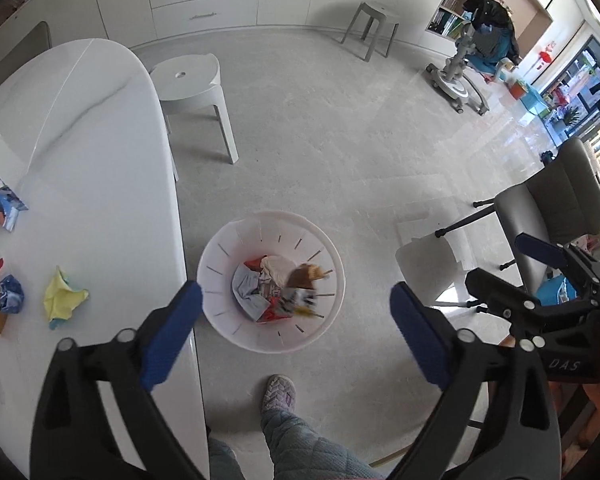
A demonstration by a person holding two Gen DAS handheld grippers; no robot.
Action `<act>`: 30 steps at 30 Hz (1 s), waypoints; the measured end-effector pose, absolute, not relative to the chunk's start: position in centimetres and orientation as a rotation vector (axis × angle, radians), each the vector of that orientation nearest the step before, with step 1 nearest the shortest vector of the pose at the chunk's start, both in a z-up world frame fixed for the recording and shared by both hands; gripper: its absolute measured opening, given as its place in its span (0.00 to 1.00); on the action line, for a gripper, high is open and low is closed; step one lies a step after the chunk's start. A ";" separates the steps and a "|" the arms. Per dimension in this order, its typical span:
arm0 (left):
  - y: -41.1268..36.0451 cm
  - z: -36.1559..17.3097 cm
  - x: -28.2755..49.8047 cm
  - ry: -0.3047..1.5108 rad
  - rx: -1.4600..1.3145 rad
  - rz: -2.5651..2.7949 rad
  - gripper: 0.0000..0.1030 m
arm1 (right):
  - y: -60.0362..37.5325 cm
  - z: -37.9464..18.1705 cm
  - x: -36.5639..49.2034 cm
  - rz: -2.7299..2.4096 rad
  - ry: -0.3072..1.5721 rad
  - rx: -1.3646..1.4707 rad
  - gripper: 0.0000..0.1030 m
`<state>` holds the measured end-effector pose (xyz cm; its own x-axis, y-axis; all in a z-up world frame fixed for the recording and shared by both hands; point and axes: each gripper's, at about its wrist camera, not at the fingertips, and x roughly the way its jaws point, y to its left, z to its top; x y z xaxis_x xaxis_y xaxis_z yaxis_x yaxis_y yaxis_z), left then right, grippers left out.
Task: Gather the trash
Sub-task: 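Move both tools back over the table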
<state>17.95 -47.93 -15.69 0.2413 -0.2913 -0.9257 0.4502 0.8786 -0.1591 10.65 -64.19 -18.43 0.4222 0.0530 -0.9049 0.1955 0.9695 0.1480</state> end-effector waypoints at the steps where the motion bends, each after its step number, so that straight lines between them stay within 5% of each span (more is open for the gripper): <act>1: -47.9 -15.4 17.8 1.220 0.153 -0.504 0.92 | -64.2 -18.5 10.5 -0.091 1.137 0.247 0.97; 18: -41.7 -11.1 14.6 1.151 0.093 -0.464 0.92 | -60.2 -16.2 8.5 -0.096 1.109 0.232 0.97; 30: -27.9 -9.4 11.0 1.098 0.046 -0.365 0.92 | -48.5 -13.3 7.8 0.017 1.057 0.199 0.97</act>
